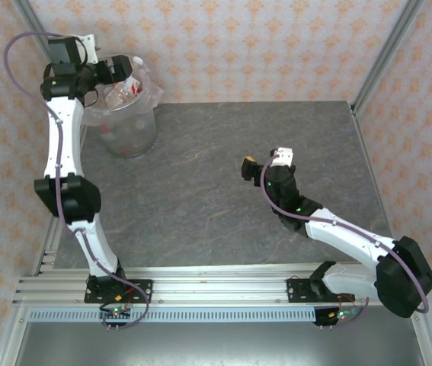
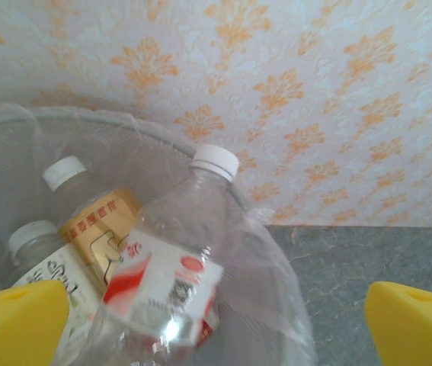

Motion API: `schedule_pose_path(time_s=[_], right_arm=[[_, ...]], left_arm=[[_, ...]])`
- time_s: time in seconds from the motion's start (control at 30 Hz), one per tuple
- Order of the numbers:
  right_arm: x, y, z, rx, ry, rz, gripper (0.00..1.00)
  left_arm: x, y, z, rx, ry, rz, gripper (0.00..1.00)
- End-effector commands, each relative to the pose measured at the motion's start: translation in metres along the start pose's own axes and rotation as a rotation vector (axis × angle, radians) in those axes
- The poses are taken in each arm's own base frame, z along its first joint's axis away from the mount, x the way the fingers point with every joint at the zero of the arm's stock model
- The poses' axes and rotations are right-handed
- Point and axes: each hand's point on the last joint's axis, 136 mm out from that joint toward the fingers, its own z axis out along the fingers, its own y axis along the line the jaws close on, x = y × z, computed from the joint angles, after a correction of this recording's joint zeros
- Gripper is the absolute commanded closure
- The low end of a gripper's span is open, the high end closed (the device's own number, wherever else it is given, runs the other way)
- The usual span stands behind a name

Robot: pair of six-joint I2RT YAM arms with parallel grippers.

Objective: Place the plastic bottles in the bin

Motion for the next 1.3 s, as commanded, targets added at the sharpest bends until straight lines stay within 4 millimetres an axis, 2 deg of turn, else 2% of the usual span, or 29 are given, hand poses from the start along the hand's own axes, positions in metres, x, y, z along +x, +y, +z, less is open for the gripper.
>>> schedule_pose_path(time_s=[0.0,0.13,0.23,0.4,0.5,0.6,0.77,0.87,0.97,1.07,1.13,1.2,1.27], right_arm=[[-0.01,-0.008,0.002,0.044,-0.034,0.015,0.01],[-0.014,-0.019,0.001,0.082,-0.048,0.006,0.01],[-0.018,-0.027,-0.001,0.109,-0.063,-0.012,0.01],[-0.024,-0.044,-0.006,0.177,-0.091,-0.115,0.01],[-0.026,-0.063,-0.007,0.228,-0.093,-0.166,0.01],[-0.025,-0.092,-0.007,0.297,-0.084,-0.171,0.01],[-0.014,-0.154,-0.01,0.452,-0.06,-0.128,0.01],[0.001,-0.185,-0.01,0.518,-0.007,-0.102,0.01],[0.018,-0.205,-0.005,0.518,0.031,-0.074,0.01],[0.031,-0.213,0.001,0.487,0.041,-0.057,0.01],[0.034,-0.214,0.005,0.47,0.035,-0.057,0.01],[0.038,-0.21,0.011,0.423,0.045,-0.076,0.01],[0.044,-0.203,0.02,0.364,0.056,-0.106,0.01]], left_arm=[[-0.035,-0.032,-0.051,-0.031,-0.195,0.054,0.0],[-0.021,-0.05,-0.086,-0.048,-0.282,0.044,0.0],[-0.005,-0.055,-0.113,-0.066,-0.329,0.014,0.0],[0.04,-0.034,-0.15,-0.166,-0.391,-0.098,0.0],[0.079,-0.011,-0.16,-0.257,-0.393,-0.141,0.0],[0.125,0.017,-0.156,-0.375,-0.338,-0.155,0.0],[0.208,0.076,-0.143,-0.631,-0.229,-0.126,0.0],[0.252,0.098,-0.132,-0.695,-0.181,-0.1,0.0],[0.286,0.102,-0.112,-0.654,-0.126,-0.047,0.0],[0.312,0.107,-0.091,-0.63,-0.031,-0.026,0.0],[0.323,0.102,-0.072,-0.565,0.003,-0.018,0.0],[0.32,0.094,-0.055,-0.487,-0.011,-0.012,0.0],[0.308,0.089,-0.043,-0.449,-0.048,-0.013,0.0]])
